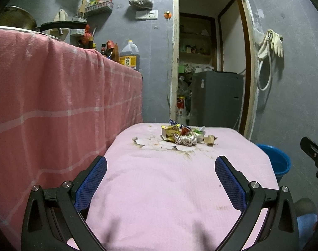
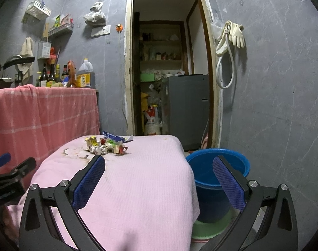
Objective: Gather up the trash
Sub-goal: 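Move both tools toward the trash pile, opening both grippers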
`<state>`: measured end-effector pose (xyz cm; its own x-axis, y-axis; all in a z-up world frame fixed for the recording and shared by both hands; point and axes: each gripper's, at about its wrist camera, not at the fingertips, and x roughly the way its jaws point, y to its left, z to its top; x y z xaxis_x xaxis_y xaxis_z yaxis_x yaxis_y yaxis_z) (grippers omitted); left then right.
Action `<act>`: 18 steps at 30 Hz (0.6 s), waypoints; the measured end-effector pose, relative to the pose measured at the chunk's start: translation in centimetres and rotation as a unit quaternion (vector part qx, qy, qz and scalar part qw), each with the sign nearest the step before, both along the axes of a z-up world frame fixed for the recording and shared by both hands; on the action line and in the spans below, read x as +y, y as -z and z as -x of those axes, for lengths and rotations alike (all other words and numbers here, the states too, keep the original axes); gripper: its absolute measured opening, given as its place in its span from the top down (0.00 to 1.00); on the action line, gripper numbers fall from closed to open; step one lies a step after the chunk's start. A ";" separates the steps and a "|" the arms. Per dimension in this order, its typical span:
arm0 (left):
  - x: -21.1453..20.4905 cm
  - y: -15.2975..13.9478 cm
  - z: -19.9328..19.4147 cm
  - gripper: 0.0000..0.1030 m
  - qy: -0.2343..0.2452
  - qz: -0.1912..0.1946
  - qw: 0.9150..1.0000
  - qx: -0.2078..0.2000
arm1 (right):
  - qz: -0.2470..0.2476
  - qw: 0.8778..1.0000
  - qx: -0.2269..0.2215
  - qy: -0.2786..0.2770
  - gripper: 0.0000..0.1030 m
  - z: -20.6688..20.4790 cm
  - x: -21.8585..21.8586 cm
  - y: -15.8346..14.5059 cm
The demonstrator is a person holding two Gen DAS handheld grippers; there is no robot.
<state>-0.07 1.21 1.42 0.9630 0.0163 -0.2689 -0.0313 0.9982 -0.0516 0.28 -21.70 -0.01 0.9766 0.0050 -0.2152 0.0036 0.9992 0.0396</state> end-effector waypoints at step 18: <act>0.9 -4.8 -6.6 0.02 -0.020 -0.018 0.995 -0.097 | 0.004 0.991 -0.132 -0.030 0.00 -5.7 0.3 -5.6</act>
<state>6.49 2.11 6.22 0.9950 0.0628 -0.0775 -0.0649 0.9976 -0.0255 5.96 -21.40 5.55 0.9968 0.0645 0.0482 -0.0658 0.9975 0.0242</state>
